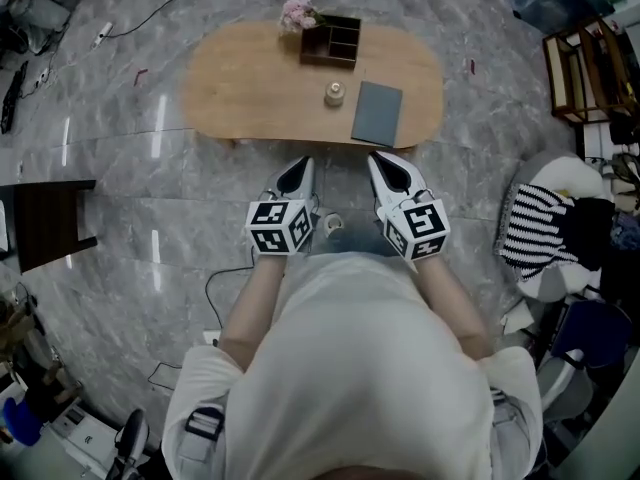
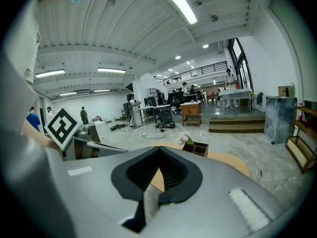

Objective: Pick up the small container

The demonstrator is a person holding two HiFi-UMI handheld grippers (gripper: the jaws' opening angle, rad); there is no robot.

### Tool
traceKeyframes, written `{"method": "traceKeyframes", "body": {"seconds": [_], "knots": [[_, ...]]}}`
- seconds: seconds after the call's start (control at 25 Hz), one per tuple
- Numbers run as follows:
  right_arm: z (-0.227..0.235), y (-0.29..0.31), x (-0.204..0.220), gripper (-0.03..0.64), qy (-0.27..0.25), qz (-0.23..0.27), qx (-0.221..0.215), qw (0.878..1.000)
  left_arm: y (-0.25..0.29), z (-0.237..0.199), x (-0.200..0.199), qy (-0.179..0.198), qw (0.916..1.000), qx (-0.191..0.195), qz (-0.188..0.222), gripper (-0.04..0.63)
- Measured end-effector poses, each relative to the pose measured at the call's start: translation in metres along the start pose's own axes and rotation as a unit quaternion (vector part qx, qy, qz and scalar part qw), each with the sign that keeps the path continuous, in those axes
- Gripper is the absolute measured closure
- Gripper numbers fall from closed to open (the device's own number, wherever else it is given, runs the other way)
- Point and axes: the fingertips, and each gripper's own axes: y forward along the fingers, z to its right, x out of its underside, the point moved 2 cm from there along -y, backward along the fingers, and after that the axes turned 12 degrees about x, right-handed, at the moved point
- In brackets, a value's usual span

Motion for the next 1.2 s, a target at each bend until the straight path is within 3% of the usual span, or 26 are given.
{"method": "traceKeyframes", "body": {"seconds": [0.44,0.84,1.2], "knots": [[0.024,0.039,0.027,0.618,0.016,-0.044,-0.001,0.999,0.055,-0.05,0.019,-0.015,0.9995,-0.02,-0.021,0.594],[0.061,0.118,0.05,0.618,0.015,-0.079,-0.022,0.997,0.142,-0.097,0.034,0.0,0.9981,-0.031,-0.054,0.594],[0.106,0.184,0.079,0.618,0.031,-0.109,-0.025,0.993,0.216,-0.148,0.077,0.011,0.993,-0.05,-0.107,0.594]]}}
